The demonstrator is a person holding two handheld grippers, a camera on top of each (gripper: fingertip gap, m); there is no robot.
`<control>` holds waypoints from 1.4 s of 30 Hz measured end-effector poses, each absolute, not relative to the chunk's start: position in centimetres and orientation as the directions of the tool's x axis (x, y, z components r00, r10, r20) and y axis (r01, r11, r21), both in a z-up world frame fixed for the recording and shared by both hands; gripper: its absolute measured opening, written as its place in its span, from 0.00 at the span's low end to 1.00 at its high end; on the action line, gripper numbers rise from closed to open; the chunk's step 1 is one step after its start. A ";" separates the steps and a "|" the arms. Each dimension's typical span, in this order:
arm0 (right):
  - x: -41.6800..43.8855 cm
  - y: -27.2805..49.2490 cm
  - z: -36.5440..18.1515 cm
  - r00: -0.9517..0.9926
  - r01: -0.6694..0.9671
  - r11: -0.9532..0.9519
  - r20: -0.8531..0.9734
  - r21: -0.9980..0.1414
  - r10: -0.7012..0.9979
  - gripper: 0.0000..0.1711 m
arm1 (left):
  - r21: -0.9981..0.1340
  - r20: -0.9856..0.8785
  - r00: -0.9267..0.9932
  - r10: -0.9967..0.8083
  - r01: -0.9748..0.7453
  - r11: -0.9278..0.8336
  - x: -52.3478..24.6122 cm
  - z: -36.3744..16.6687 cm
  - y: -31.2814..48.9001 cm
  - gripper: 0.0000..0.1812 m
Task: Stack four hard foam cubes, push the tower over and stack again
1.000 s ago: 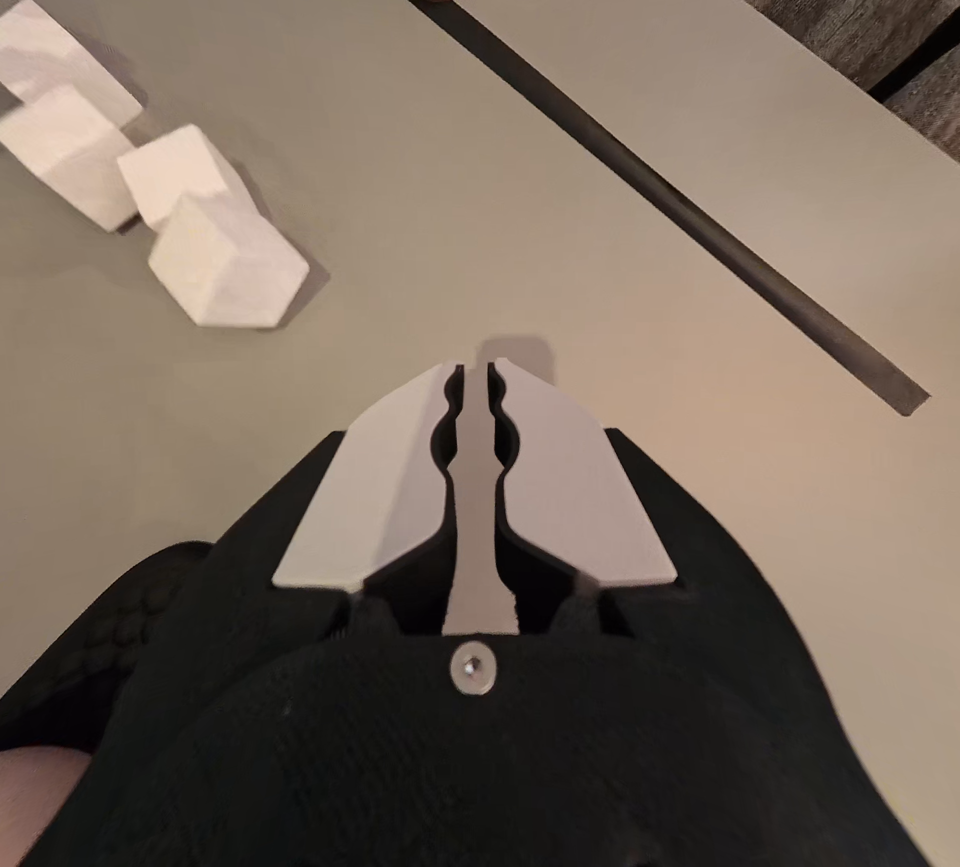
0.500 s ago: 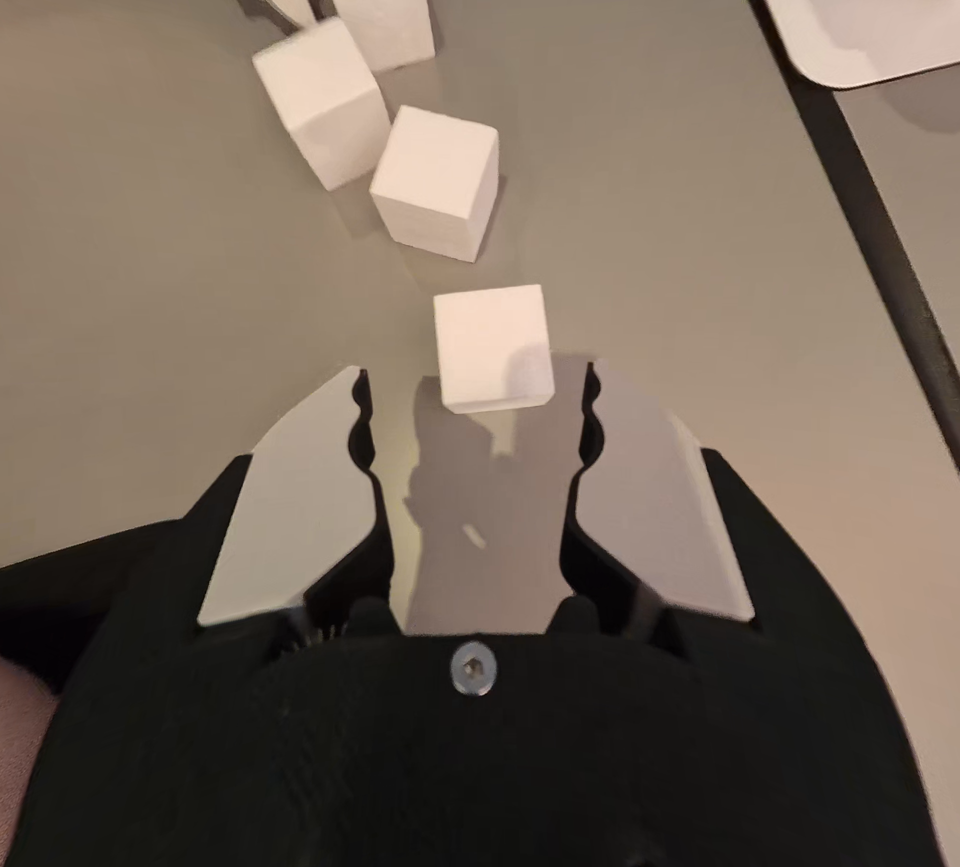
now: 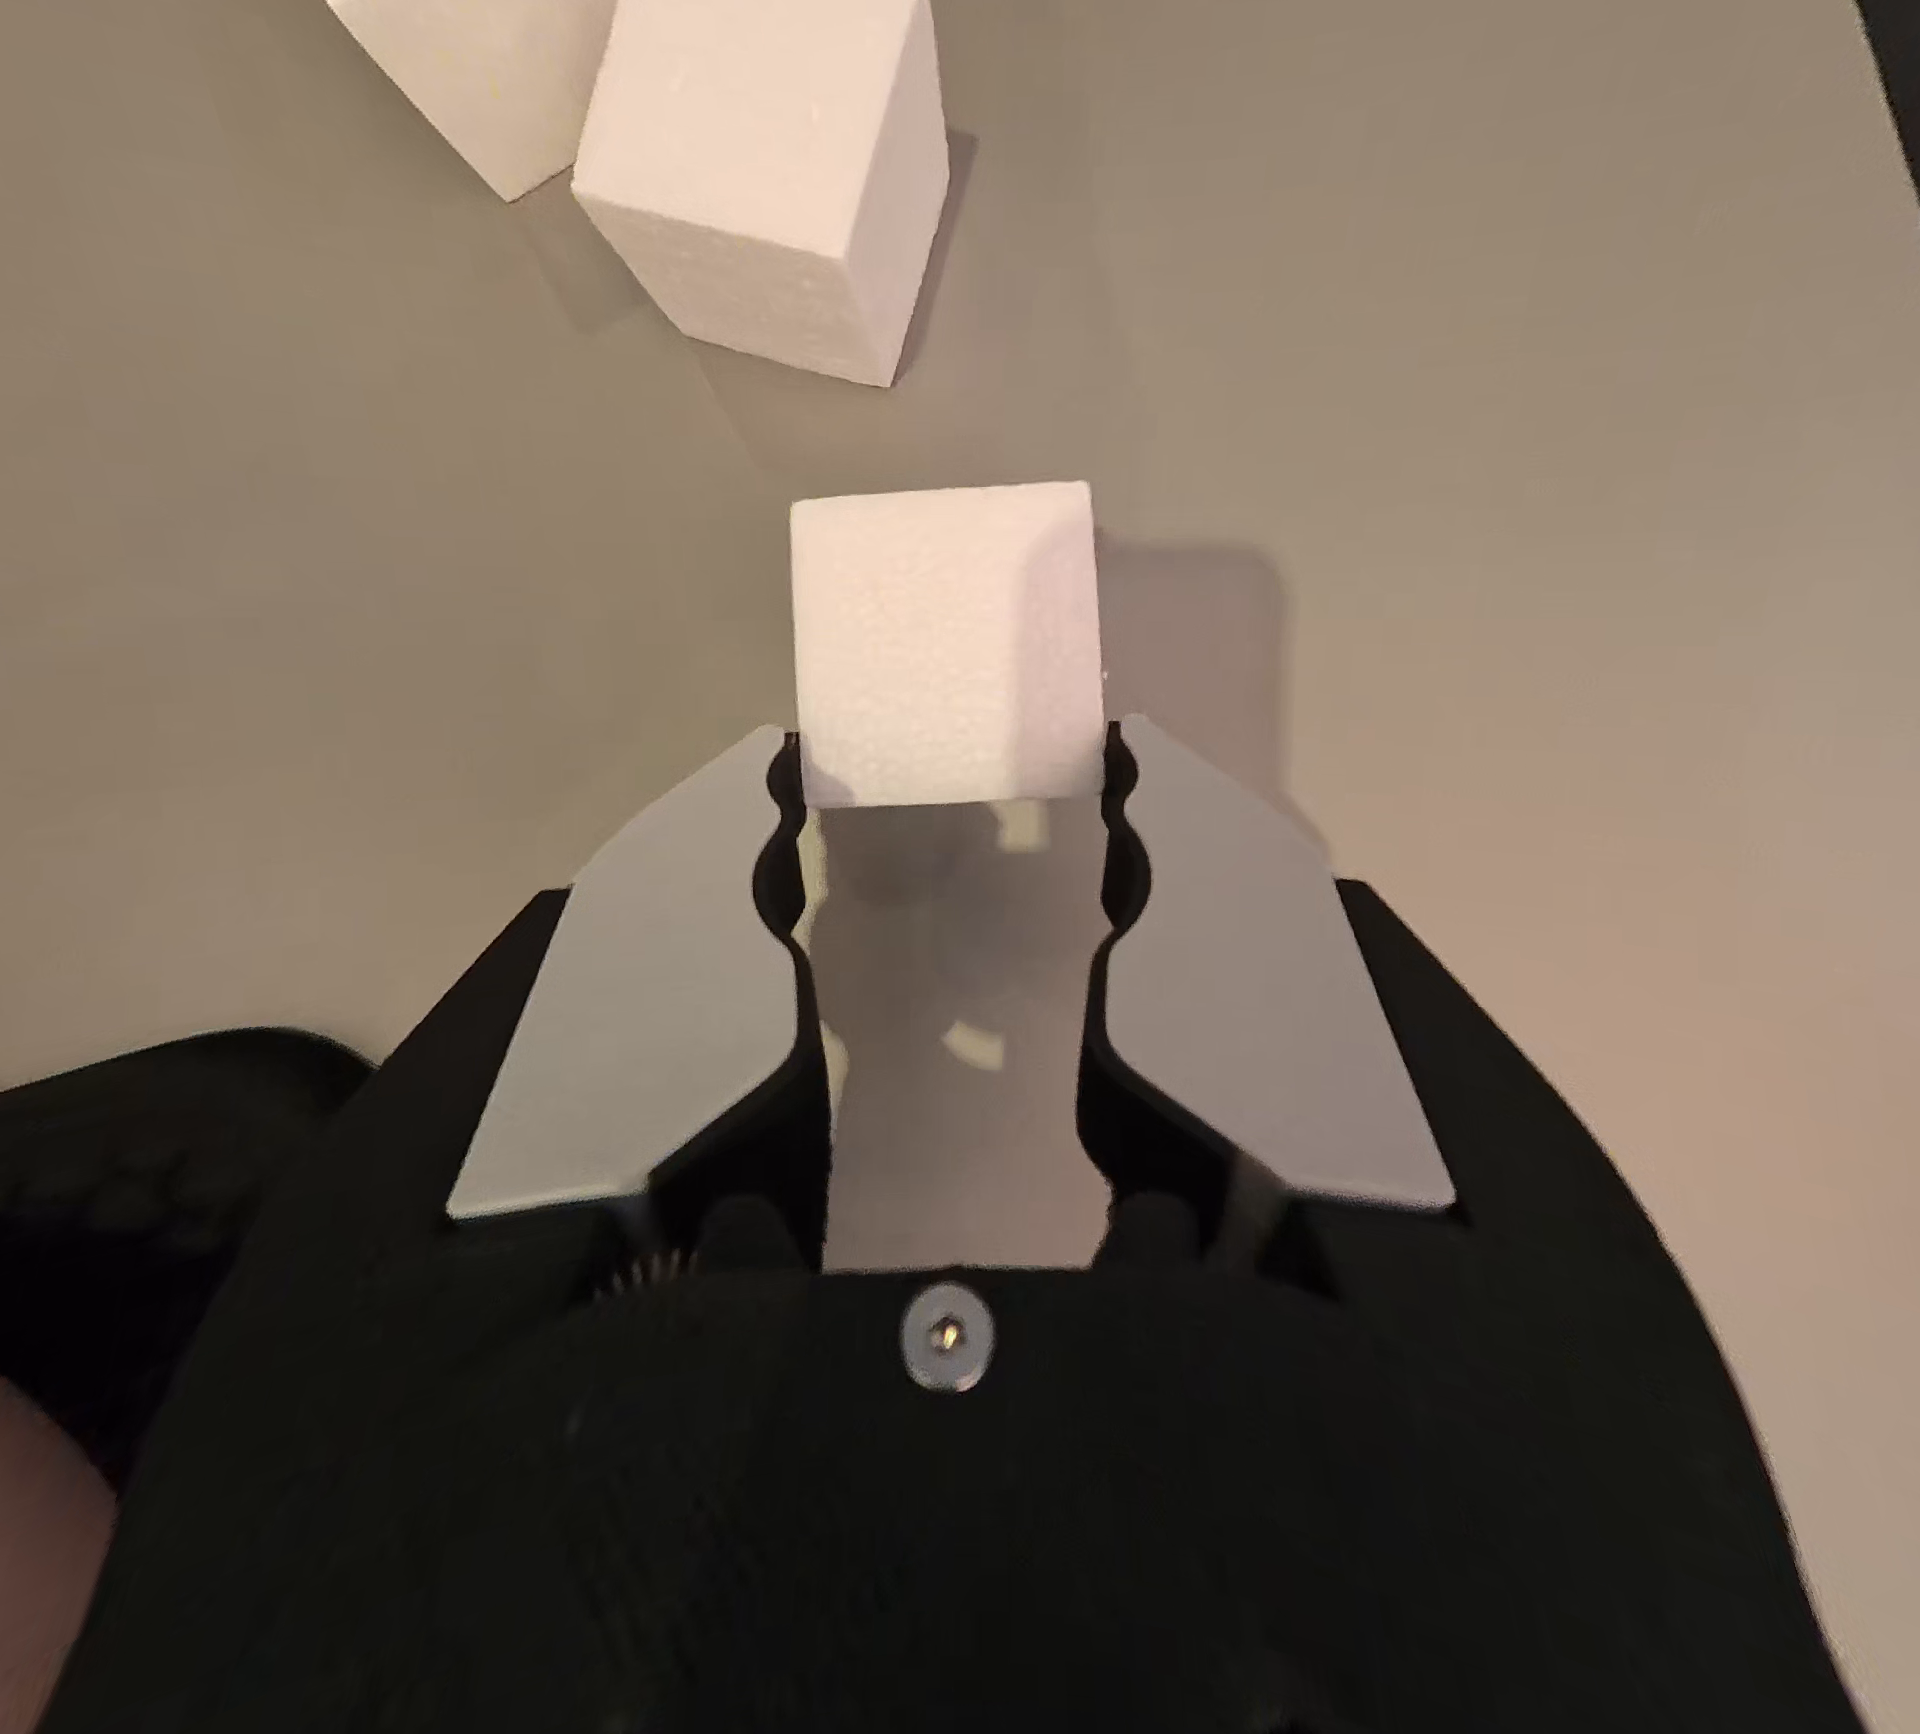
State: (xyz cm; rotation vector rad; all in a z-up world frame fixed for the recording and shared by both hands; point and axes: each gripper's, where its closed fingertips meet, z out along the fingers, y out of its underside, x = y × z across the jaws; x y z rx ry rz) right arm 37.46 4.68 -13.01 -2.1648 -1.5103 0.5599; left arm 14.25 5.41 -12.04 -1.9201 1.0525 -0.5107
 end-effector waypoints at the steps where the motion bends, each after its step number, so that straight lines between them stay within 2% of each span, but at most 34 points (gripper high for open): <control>1: 37.7 4.7 -12.9 0.329 0.760 -0.313 -0.078 -0.570 0.941 0.33 | -0.844 -0.039 0.580 -0.813 -0.455 -0.284 14.0 -11.3 5.3 0.42; 8: 38.9 5.2 -12.7 0.379 0.728 -0.360 -0.095 -0.583 0.920 0.33 | -0.877 0.062 0.652 -0.755 -0.325 -0.353 18.3 -6.1 2.6 0.42; 13: 38.9 4.9 -12.9 0.367 0.738 -0.357 -0.104 -0.573 0.924 0.33 | -0.824 -0.028 0.660 -0.751 -0.440 -0.356 21.7 -7.3 1.6 0.42; 21: 38.8 4.8 -12.6 0.358 0.729 -0.355 -0.116 -0.586 0.927 0.33 | -0.813 -0.021 0.707 -0.707 -0.423 -0.399 21.6 -8.3 2.2 0.42; 25: 38.7 4.7 -12.6 0.352 0.724 -0.354 -0.125 -0.591 0.928 0.33 | -0.797 -0.066 0.699 -0.712 -0.467 -0.384 21.5 -8.9 2.2 0.42; 32: 38.7 4.6 -12.8 0.352 0.723 -0.359 -0.133 -0.590 0.927 0.33 | -0.812 -0.048 0.699 -0.714 -0.444 -0.380 21.5 -8.8 2.2 0.42; 36: 38.6 4.5 -12.7 0.355 0.724 -0.359 -0.128 -0.590 0.926 0.33 | -0.836 -0.015 0.693 -0.721 -0.404 -0.371 21.7 -8.2 1.9 0.46; 42: 38.2 4.7 -10.1 0.355 0.729 -0.304 -0.041 -0.613 0.934 0.33 | -0.859 -0.065 0.691 -0.720 -0.406 -0.312 21.1 -6.8 1.5 0.48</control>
